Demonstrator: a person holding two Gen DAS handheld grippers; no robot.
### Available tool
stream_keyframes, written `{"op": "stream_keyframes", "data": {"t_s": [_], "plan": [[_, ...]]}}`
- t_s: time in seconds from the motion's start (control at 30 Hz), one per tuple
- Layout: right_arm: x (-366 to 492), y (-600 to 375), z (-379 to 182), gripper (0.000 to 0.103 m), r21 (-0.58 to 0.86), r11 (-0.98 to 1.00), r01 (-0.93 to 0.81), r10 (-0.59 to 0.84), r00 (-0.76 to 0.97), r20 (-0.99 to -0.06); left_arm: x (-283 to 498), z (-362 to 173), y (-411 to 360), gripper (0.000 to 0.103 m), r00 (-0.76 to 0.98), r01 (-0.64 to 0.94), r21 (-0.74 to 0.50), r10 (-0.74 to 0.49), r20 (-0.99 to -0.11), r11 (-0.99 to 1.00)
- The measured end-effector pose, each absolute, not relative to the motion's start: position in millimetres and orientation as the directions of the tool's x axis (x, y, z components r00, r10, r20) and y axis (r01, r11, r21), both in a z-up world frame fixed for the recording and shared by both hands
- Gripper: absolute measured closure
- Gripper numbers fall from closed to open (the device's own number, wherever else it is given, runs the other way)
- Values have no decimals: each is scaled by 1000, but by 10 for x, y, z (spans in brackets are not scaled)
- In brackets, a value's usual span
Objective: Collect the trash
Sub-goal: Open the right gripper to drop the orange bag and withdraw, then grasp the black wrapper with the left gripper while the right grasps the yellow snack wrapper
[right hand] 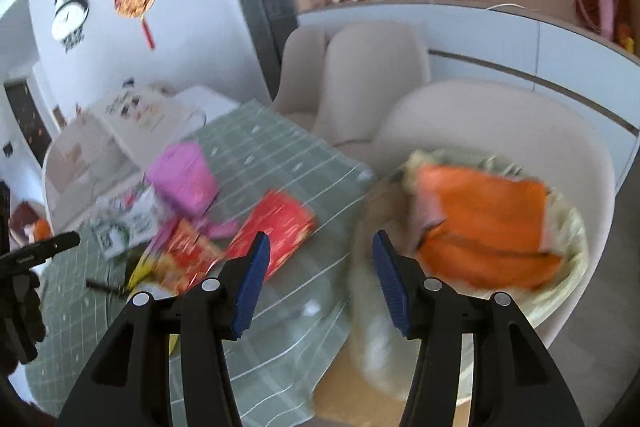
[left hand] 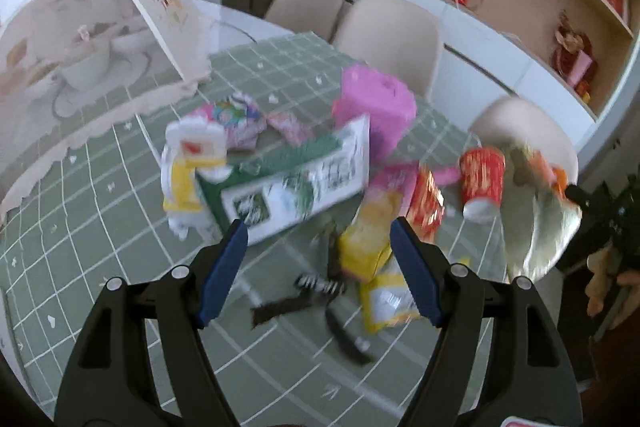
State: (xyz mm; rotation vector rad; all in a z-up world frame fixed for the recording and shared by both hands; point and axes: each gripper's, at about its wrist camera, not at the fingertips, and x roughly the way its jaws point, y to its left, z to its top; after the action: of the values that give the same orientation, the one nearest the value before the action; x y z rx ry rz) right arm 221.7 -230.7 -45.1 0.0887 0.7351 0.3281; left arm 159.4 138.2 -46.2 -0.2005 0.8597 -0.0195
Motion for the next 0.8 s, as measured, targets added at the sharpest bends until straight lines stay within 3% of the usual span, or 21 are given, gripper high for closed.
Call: {"op": "stream_keyframes", "data": {"t_s": [0.2, 0.33, 0.43, 0.5, 0.6, 0.8], "plan": [[1906, -1944, -485, 53, 141, 960, -243, 272, 675, -686, 1568, -386, 1399, 33, 614, 101, -110, -149, -775, 989], [1961, -1941, -512, 53, 133, 957, -259, 278, 684, -675, 1623, -384, 1430, 33, 595, 154, -124, -192, -780, 980], [2067, -1945, -576, 53, 150, 964, -217, 259, 663, -702, 1622, -605, 1423, 35, 605, 91, -110, -142, -783, 990], [2054, -1946, -597, 53, 193, 953, -232, 299, 650, -698, 1593, -786, 1422, 35, 579, 83, -213, -221, -785, 973], [1971, -1885, -590, 53, 111, 967, -228, 239, 673, -700, 1572, -926, 1330, 35, 576, 126, -154, -199, -793, 980], [1930, -1850, -675, 53, 155, 964, -216, 260, 656, -708, 1632, -1089, 1326, 43, 539, 167, -117, -190, -820, 979]]}}
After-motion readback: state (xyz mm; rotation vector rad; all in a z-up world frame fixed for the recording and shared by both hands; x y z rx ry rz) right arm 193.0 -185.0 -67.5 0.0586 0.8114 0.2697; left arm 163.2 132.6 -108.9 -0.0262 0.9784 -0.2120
